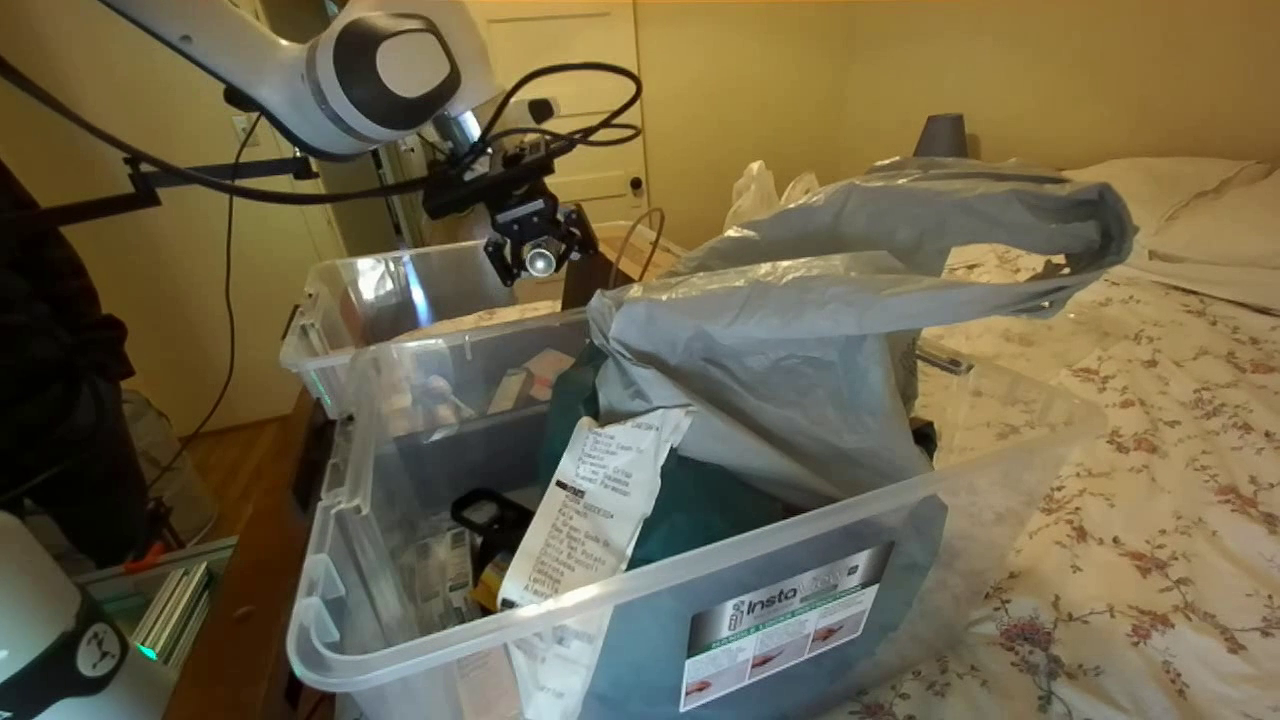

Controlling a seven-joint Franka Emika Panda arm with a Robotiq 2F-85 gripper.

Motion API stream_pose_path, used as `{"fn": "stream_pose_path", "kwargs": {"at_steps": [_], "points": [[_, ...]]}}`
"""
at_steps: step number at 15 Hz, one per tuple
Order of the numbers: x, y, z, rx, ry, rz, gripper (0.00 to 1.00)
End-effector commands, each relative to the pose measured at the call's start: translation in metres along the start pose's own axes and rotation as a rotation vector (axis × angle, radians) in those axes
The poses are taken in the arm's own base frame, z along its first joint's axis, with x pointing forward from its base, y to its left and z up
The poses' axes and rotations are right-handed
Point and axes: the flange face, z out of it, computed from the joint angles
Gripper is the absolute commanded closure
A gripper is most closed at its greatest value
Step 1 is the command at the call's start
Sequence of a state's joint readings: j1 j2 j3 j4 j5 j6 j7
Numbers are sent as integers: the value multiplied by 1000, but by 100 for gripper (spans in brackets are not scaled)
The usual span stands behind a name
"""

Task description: Move the can from the left storage box to the right storage box

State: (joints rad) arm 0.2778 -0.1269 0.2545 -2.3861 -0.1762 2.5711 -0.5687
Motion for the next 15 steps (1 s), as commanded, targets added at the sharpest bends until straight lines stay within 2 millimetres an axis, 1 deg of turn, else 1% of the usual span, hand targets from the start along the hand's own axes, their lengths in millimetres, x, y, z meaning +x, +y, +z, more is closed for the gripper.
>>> {"fn": "stream_pose_path", "kwargs": {"at_steps": [1,3,4,5,7,10,11,12,13,15], "points": [[-64,44,-22,-100,-47,167,100],[-96,60,-17,-132,-111,260,100],[-106,61,-10,-139,-159,297,100],[-112,54,-2,-121,-199,304,100],[-124,43,8,-93,-258,332,100],[-138,23,13,-38,-301,366,100],[-141,21,12,-39,-314,384,100],[-145,23,11,-49,-329,418,75],[-148,23,9,-46,-325,456,74],[-151,24,0,-73,-280,531,61]]}}
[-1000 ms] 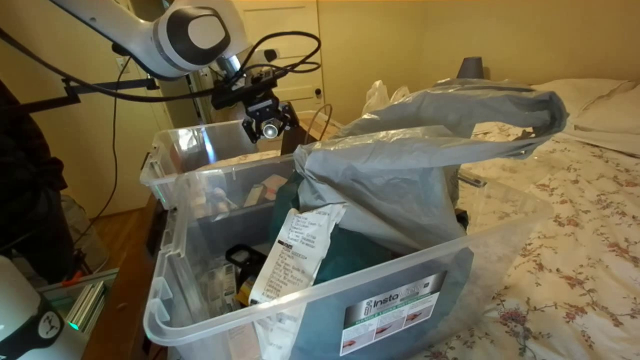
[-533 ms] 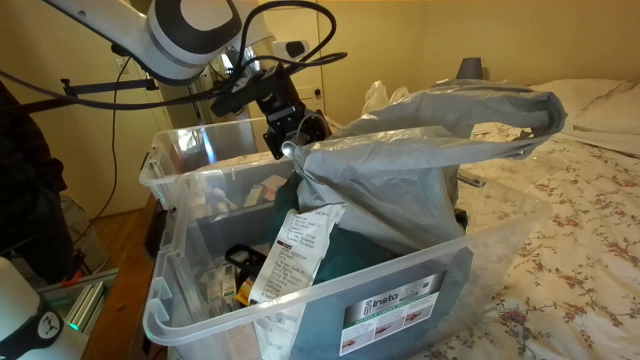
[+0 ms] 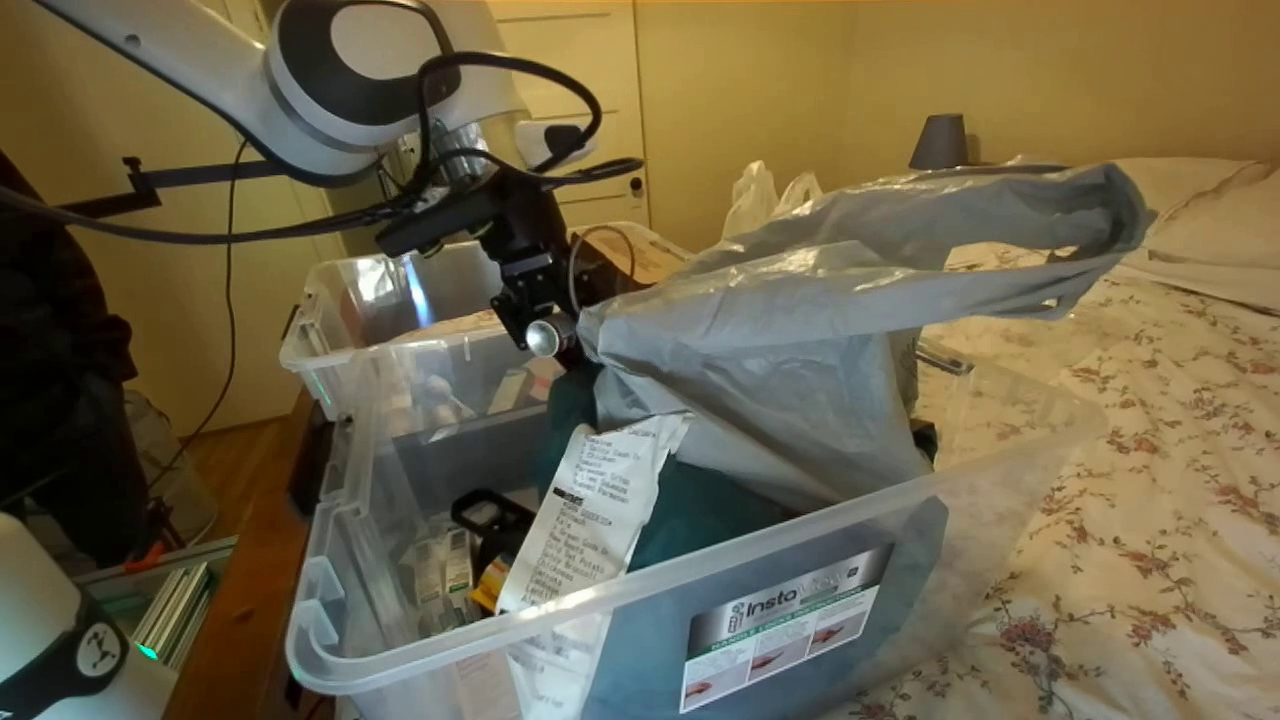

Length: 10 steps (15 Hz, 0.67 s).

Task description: Move the can from the left storage box to the right storage box

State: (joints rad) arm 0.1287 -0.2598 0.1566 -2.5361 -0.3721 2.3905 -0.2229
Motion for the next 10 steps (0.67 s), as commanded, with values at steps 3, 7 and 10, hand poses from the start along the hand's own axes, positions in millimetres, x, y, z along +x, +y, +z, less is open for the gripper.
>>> {"fn": "stream_pose_path", "kwargs": {"at_steps": [3,7,10], "points": [[-27,1,-40,1,129,241,41],[-53,7,-96,-37,217,411,13],[-71,16,-135,-49,263,563,0]]}}
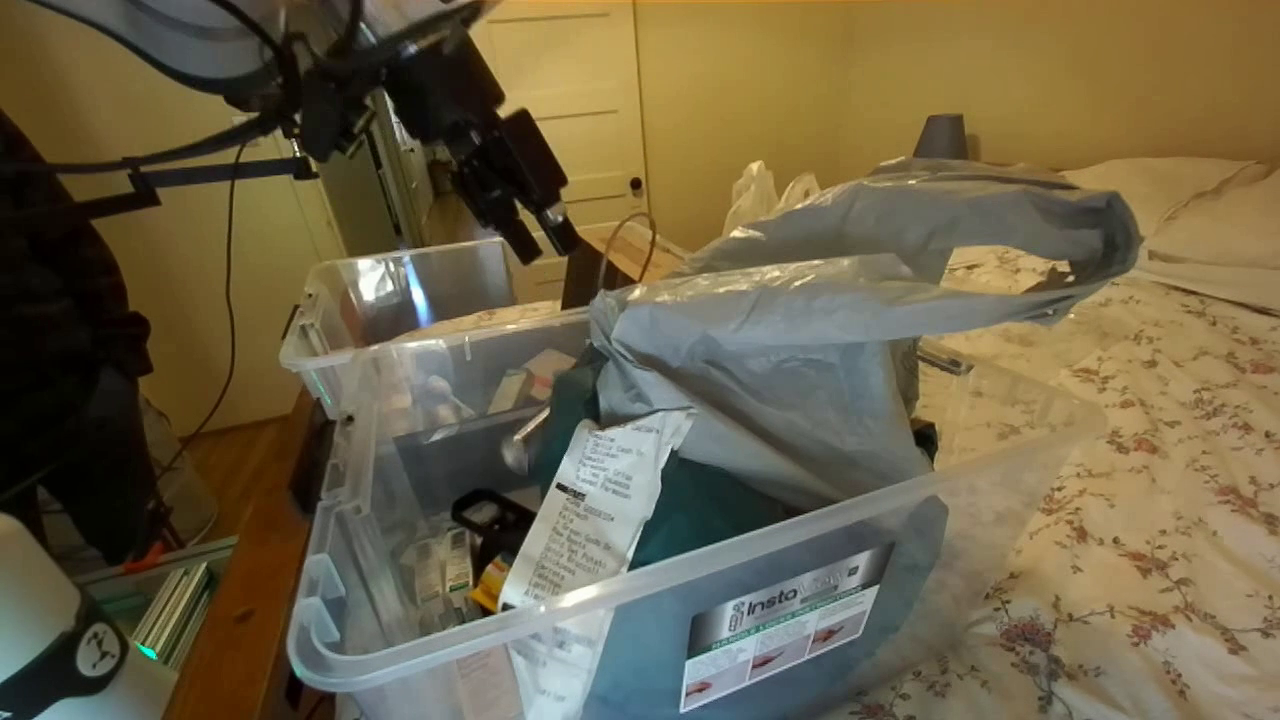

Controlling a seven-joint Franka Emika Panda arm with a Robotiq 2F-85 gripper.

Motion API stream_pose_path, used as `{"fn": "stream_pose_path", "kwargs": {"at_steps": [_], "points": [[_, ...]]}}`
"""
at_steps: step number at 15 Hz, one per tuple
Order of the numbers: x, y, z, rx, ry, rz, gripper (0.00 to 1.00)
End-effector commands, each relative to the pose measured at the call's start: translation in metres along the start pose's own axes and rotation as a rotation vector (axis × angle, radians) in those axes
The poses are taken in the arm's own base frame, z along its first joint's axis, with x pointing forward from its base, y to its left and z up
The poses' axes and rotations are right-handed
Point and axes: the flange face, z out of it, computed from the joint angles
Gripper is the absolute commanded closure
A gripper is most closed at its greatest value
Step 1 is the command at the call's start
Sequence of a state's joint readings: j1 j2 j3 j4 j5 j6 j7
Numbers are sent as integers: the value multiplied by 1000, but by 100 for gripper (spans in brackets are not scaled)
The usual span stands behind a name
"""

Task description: Move the can from the left storage box to the right storage box

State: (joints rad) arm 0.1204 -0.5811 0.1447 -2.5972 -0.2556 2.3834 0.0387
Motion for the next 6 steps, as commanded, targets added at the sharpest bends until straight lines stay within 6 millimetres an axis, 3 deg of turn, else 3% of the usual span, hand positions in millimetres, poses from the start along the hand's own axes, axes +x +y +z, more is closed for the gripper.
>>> {"fn": "stream_pose_path", "kwargs": {"at_steps": [1,4,5,6], "points": [[-22,12,-48,-19,71,182,0],[-27,1,-73,-19,125,202,0],[-13,10,-65,-26,102,168,0],[-14,8,-70,-30,115,167,0]]}}
